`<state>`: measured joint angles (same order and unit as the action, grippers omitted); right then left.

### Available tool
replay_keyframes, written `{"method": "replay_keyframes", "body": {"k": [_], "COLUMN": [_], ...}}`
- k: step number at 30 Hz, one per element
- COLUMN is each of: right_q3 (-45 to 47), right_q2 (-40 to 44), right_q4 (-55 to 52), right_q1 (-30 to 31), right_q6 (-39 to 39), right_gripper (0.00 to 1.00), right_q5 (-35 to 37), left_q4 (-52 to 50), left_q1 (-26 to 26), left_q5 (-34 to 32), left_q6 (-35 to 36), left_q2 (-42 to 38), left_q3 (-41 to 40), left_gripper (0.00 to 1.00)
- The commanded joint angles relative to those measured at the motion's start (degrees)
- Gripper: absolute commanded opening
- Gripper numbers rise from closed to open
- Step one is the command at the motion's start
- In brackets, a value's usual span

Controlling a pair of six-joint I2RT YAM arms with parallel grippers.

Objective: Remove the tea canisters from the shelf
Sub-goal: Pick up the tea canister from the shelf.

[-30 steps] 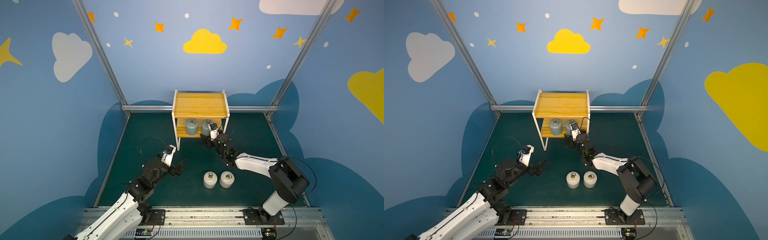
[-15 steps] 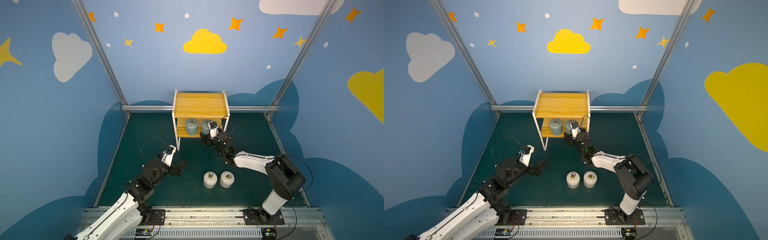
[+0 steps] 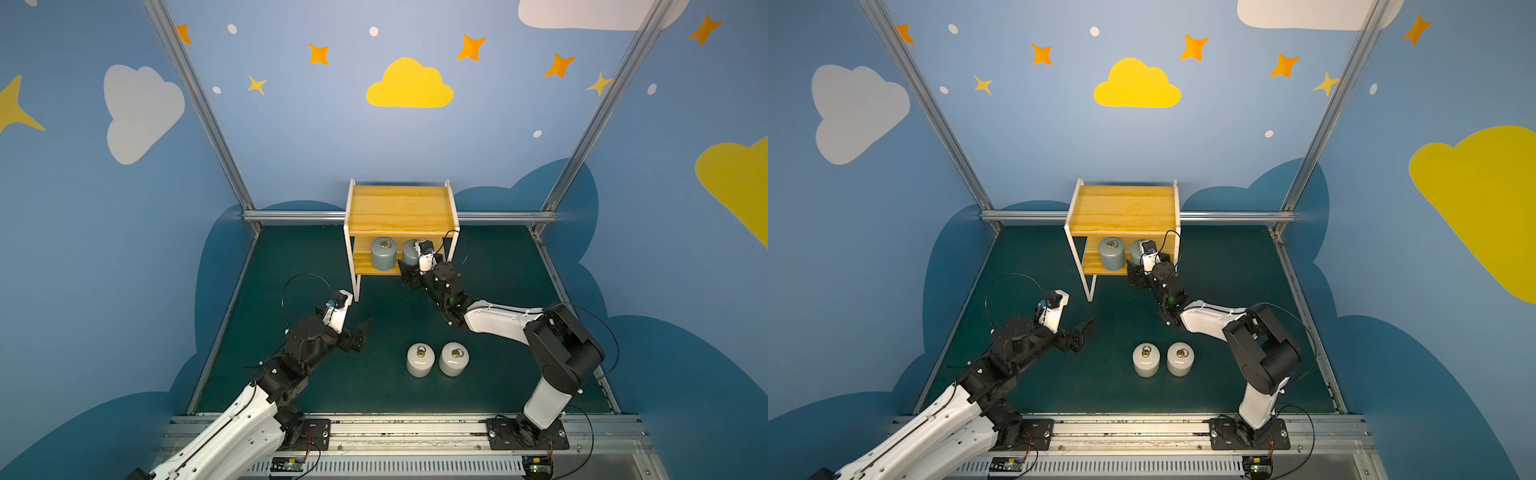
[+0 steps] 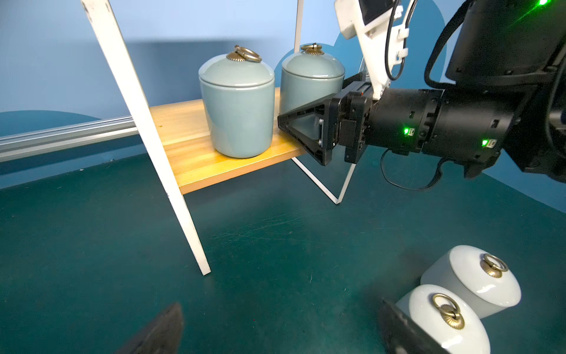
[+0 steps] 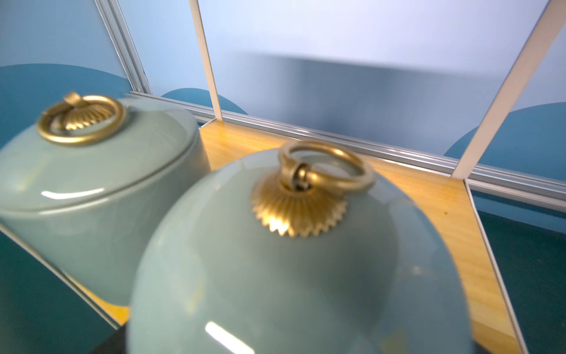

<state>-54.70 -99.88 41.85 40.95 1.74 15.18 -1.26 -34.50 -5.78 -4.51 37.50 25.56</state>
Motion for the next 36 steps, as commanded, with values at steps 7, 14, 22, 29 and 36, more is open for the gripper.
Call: {"method": "replay_keyframes", "body": {"k": [7,14,22,29,36], "right_q3": [-2.9,-3.3,-4.0,-3.4,-1.6], "right_q2": [-1.7,-2.5,-2.7,-2.3,-0.3], "right_q4": [2.3,2.8,3.0,3.0,2.6], "right_q1": [-0.9,-1.2,-1.3,-1.0,0.5], "right_q6": [-0.7,-0.9,-1.8,-2.3,-2.8], "right_gripper": [0.92,0.91,0.83,0.75,0.68], "right_q5": [0.3,0.2,-0.8,-2.1,-1.8], "left_q4": [-0.1,-0.7,-0.7,-0.9,-0.9], "left_q1": [0.2,0.2,0.2,0.3,0.8], "left_q5": [0.5,0.2,0.0,-0.9,-1.4], "left_q6": [-0.3,-0.1,-0.1,0.1,0.0], "left_q2": [-0.7,-1.2,-1.1,-1.2,-0.4], "left_q3": [-0.3,-0.4,-0.4,-0.3,0.0], "left_gripper": [1.00,1.00,1.00,1.00,1.00]}}
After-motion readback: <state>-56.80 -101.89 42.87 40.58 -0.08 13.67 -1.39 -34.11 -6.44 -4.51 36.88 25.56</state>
